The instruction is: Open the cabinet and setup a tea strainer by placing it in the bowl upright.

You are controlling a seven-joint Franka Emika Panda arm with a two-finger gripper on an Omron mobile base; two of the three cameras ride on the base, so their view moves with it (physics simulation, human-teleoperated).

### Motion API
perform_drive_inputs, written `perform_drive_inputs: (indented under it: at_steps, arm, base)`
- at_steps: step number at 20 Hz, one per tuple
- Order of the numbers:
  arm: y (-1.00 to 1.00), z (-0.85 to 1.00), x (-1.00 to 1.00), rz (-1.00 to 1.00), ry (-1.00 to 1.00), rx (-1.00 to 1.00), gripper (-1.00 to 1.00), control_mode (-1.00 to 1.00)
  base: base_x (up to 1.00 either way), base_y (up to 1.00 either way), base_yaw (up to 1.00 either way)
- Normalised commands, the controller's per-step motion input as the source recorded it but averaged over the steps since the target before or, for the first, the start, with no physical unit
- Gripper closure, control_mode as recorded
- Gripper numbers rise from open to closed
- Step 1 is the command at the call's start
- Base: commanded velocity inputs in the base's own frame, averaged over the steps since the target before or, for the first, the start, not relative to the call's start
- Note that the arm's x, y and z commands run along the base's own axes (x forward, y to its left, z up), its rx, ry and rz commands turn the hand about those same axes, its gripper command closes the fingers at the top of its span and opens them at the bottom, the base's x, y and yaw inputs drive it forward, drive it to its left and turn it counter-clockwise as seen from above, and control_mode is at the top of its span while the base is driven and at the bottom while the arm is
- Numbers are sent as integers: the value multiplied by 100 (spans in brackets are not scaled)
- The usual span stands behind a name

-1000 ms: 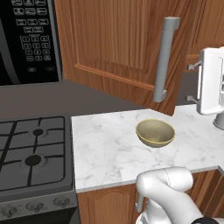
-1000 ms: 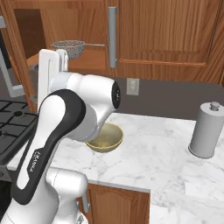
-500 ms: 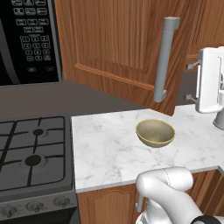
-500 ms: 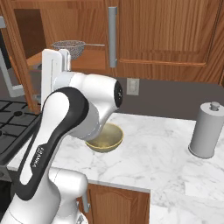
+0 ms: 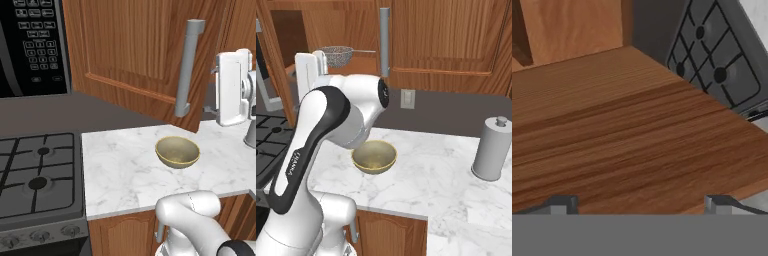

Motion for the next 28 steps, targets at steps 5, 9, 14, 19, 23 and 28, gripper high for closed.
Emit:
perform_drive_inputs:
  at_steps: [5, 9, 14, 19, 23, 28]
  arm:
    - [53, -8, 1, 5, 5, 0, -100, -100]
    - [93, -16, -2, 14, 3, 0, -100, -100]
    - [100, -19, -17, 14, 5, -5, -100, -100]
    - [100, -20, -13, 13, 10, -6, -100, -100]
    - [98, -16, -4, 13, 14, -2, -100, -100]
    - [77, -12, 0, 13, 15, 0, -100, -100]
  base:
    - [0, 0, 0]
    - [0, 0, 0]
    - [0, 0, 0]
    - [0, 0, 0]
    - [0, 0, 0]
    - [0, 0, 0]
